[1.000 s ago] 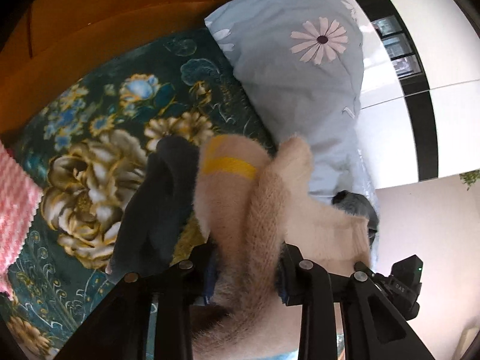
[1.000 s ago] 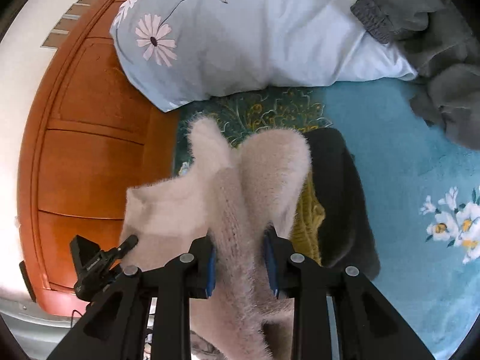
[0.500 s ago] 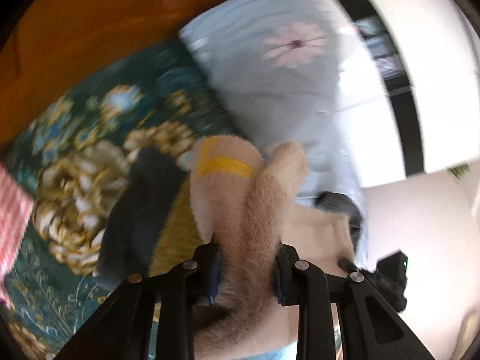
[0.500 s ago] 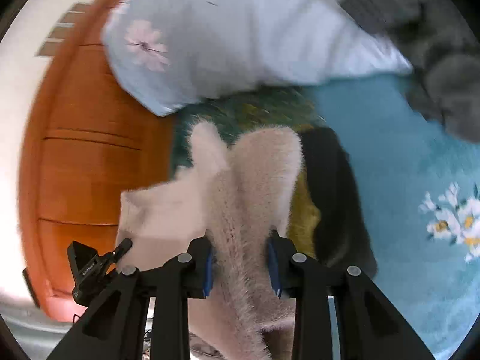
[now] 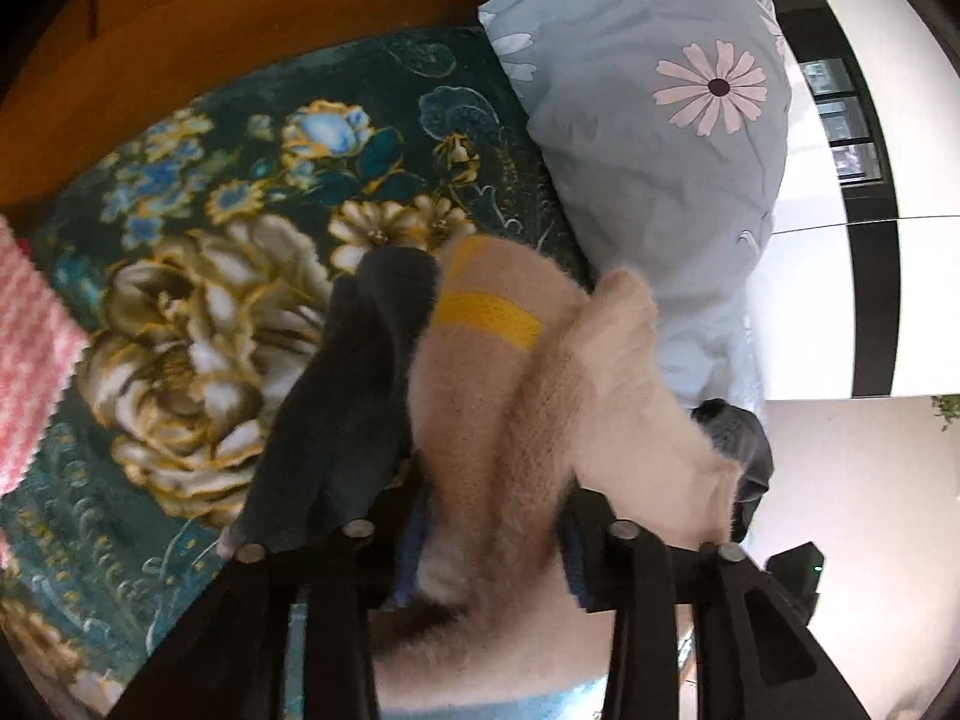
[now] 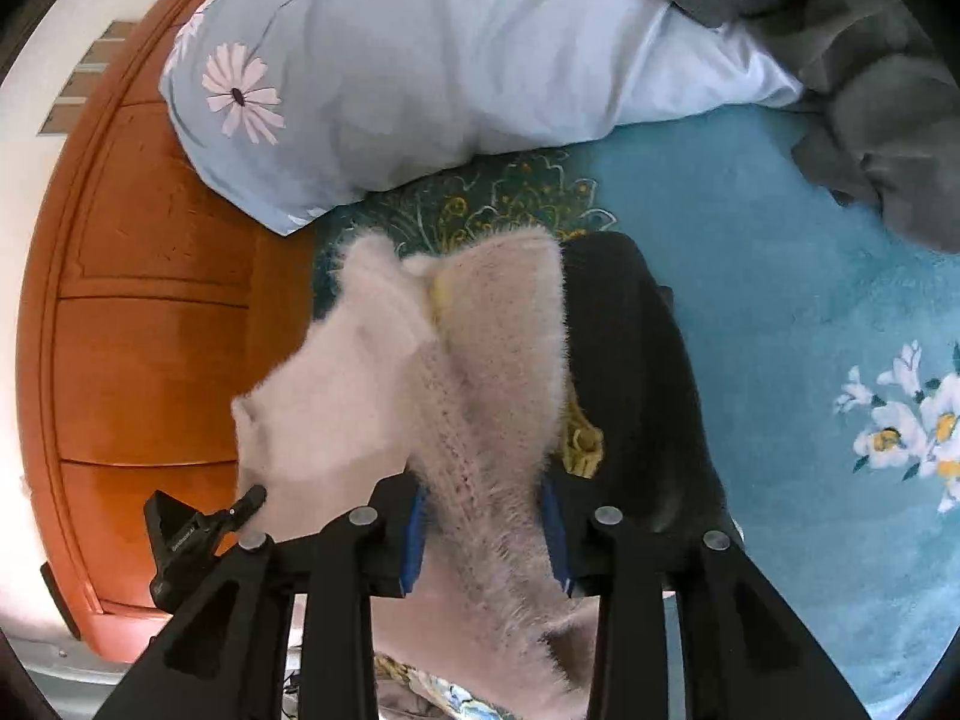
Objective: Fold clothes
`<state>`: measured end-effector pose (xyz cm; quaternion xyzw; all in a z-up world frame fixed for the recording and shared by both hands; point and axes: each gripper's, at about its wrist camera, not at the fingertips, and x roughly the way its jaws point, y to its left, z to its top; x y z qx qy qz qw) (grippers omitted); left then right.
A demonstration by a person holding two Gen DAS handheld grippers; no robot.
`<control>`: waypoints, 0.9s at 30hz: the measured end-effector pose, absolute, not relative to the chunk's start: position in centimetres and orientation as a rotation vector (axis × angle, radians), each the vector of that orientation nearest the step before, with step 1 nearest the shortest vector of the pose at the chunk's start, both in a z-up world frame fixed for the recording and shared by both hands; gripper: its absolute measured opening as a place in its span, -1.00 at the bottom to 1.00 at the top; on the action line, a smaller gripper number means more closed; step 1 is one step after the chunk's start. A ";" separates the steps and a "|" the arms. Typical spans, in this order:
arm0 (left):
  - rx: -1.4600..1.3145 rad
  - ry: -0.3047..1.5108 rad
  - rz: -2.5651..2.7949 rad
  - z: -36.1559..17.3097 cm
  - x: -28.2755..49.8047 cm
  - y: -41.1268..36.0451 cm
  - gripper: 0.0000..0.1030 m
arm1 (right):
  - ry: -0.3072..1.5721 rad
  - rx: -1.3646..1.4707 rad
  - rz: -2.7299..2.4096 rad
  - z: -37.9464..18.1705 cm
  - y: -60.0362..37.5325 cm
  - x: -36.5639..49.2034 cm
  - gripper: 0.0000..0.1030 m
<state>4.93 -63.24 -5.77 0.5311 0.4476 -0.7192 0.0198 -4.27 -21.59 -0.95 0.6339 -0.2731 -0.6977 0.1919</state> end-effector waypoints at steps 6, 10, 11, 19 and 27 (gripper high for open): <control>1.546 1.081 -2.403 0.6 7.2 -61.2 0.00 | -0.525 1.683 -2.123 4.2 -22.5 -3.3 -0.08; 1.684 0.843 -2.549 0.7 5.9 -55.8 0.03 | -0.300 1.664 -2.037 5.0 -28.0 -1.7 -0.07; 1.714 0.790 -2.552 0.1 5.7 -55.0 0.03 | -0.224 1.661 -2.009 4.6 -29.5 -1.1 -0.07; 1.861 0.789 -2.394 -6.7 4.6 -55.0 0.03 | -0.170 1.845 -2.039 -1.6 -29.6 -2.3 -0.07; 1.856 0.671 -2.402 -5.8 4.5 -53.6 0.08 | -0.075 1.858 -2.050 -0.9 -31.1 -2.1 -0.05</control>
